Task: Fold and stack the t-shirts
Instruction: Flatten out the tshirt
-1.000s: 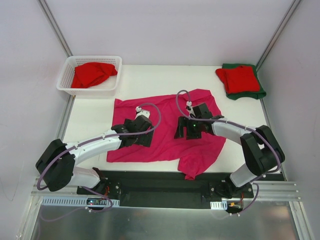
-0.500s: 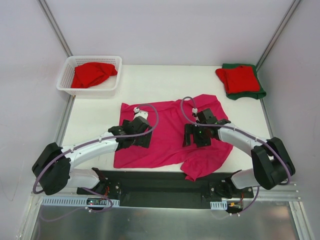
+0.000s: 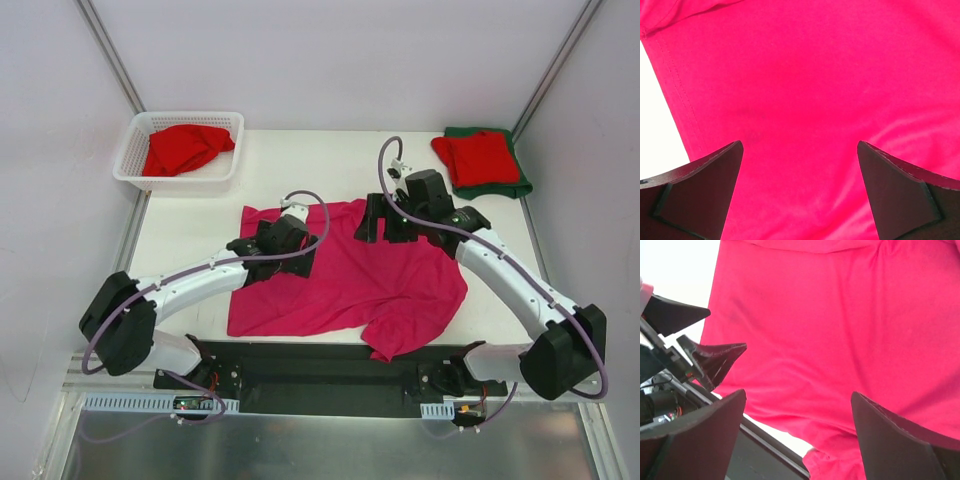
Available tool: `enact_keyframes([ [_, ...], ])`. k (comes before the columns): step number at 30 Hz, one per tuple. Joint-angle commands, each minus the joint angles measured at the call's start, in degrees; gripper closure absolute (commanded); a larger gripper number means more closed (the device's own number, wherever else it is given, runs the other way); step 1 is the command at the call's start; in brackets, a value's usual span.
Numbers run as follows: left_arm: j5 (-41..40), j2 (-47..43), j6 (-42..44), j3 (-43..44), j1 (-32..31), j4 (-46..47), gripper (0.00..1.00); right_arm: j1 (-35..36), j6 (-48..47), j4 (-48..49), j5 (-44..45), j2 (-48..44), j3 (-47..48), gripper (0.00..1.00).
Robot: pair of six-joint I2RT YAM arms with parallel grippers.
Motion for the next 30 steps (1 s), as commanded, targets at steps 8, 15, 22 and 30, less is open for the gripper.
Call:
enact_keyframes([
  [8,2.0,4.1,2.7,-0.4,11.7,7.2,0.06,0.9,0.5,2.7,0.2,2.6,-7.3,0.11],
  [15,3.5,8.5,2.8,0.9,15.1,10.6,0.08,1.0,0.5,4.6,-1.1,4.8,-8.9,0.15],
  [22,4.8,15.1,2.7,4.7,15.1,12.1,0.12,2.3,0.0,8.6,-1.5,10.6,-11.4,0.51],
  [30,4.8,16.9,3.1,5.8,15.1,12.9,0.12,3.2,0.5,11.6,-1.5,15.3,-12.9,0.99],
])
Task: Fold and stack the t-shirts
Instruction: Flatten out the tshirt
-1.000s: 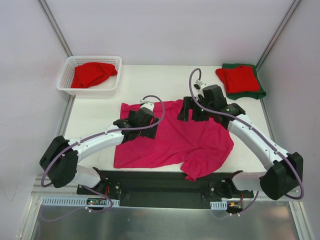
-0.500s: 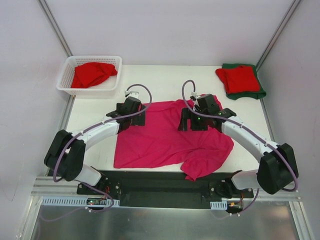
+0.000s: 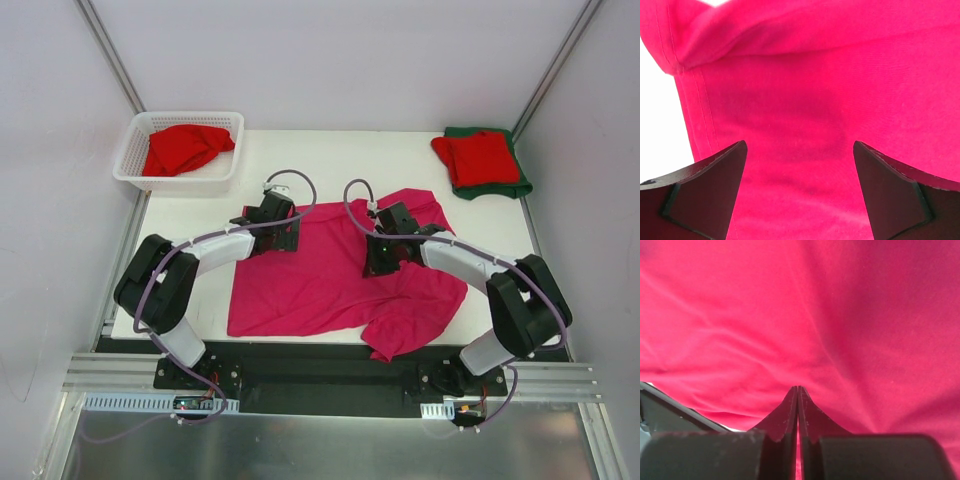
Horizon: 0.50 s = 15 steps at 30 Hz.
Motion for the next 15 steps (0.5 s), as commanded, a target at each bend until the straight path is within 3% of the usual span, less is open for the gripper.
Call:
enact_keyframes([
  [1,0.8,0.6,1.0,2.4,0.1,2.0,0.12,0.8,0.2,3.1,-0.5,1.9,-0.3,0.99],
  [15,-0.3,6.0,1.1,6.1,1.1,2.6,0.13,1.8,0.2,2.9,0.5,4.9,-1.7,0.99],
])
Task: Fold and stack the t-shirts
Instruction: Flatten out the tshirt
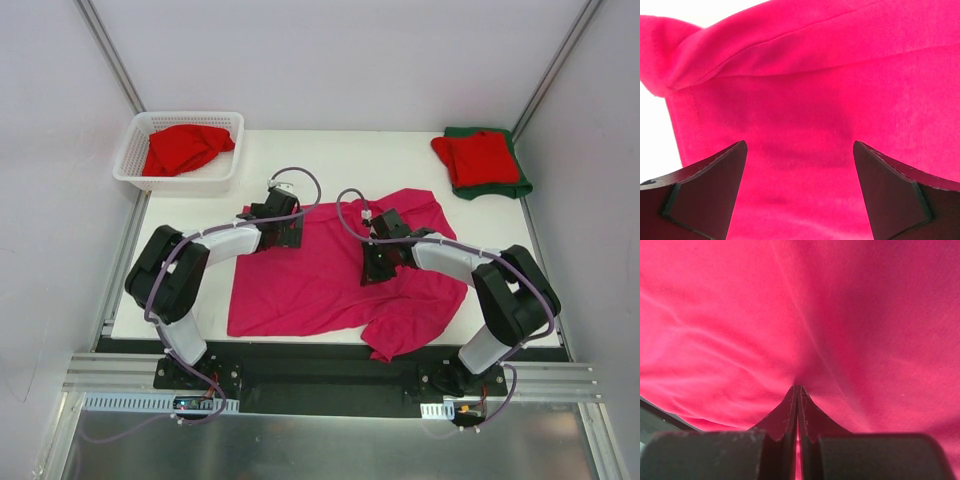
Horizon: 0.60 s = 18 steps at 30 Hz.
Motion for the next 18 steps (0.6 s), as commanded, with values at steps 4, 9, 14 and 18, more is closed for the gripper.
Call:
enact_keyframes([
  [4,-0.1,4.2,1.0,5.0,1.6,1.3,0.38,0.6,0.2,0.1,0.8,-0.7,-0.9,0.99],
  [9,-0.6,5.7,1.7,7.2,1.8,1.3,0.93,0.7,0.2,0.1,0.8,-0.7,-1.2,0.99],
  [14,-0.9,6.4,2.0,7.3,2.4,1.3,1.00,0.7,0.3,0.1,0.8,-0.1,-1.2,0.99],
  [18,-0.7,7.2,1.8,7.4,3.1,1.3,1.00,0.8,0.3,0.1,0.5,0.3,-1.1,0.99],
])
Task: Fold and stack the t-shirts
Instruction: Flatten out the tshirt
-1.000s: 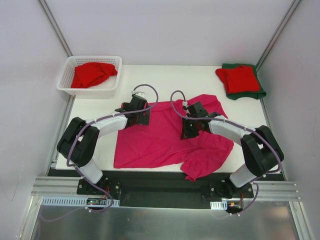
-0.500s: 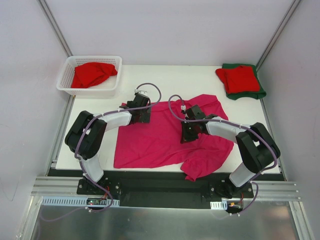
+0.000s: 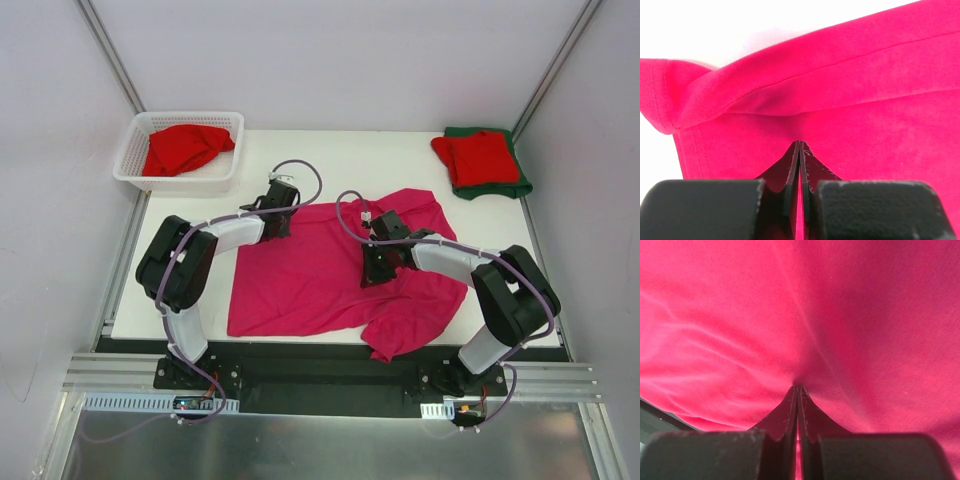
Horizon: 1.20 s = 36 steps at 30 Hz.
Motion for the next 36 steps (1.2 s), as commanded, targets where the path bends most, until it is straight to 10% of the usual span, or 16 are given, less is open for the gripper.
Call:
enact_keyframes([
  [1,-0.3,1.9,0.1,1.8,1.3,0.7,1.00,0.4,0.3,0.2,0.4,0.3,-0.5,0.99],
  [36,1.8,8.2,1.1,12.2,5.7,-0.2,1.00,1.4,0.3,-0.1,1.0,1.7,-1.6,0.99],
])
